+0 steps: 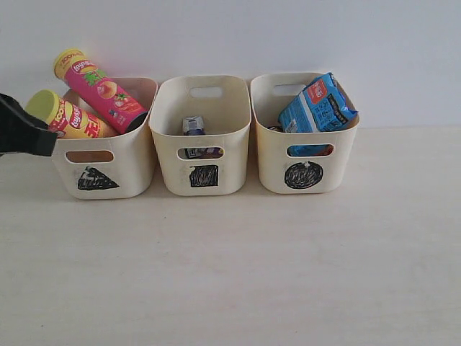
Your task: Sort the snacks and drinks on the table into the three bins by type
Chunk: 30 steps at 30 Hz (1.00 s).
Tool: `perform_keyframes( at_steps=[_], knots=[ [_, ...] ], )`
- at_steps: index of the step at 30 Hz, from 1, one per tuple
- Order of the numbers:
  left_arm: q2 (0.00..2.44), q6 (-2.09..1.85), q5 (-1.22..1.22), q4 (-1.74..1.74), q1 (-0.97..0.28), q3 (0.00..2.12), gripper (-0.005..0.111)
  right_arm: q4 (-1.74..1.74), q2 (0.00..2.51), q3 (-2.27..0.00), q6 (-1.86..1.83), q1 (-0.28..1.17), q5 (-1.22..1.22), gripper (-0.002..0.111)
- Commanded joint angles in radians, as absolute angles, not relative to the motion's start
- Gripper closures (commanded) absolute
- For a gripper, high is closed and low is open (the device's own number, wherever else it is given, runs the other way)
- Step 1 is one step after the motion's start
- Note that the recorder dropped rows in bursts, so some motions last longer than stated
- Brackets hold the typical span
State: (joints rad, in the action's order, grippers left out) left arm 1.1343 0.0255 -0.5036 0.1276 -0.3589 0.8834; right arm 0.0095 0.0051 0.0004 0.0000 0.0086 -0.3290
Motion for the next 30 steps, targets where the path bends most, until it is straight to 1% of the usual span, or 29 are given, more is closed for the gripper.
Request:
perform_keyframes(
  at_steps=[1, 7, 10, 23, 30],
  knots=[
    [1.028, 0.037, -0.462, 0.109, -0.358, 0.826, 0.102, 0.01, 0.0, 0.0, 0.0, 0.009, -0.322, 0.108],
    [0.913, 0.054, -0.501, 0.075, -0.358, 0.763, 0.102, 0.01, 0.0, 0.0, 0.0, 0.009, -0.322, 0.108],
    [0.872, 0.054, -0.461, 0.075, -0.358, 0.717, 0.102, 0.01, 0.0, 0.0, 0.0, 0.009, -0.322, 0.108],
    [0.67, 0.054, -0.122, 0.075, -0.358, 0.441, 0.102, 0.01, 0.0, 0.0, 0.0, 0.009, -0.322, 0.108],
    [0.567, 0.054, -0.098, 0.075, -0.358, 0.331, 0.102, 0.01, 0.0, 0.0, 0.0, 0.009, -0.322, 0.108]
  ],
)
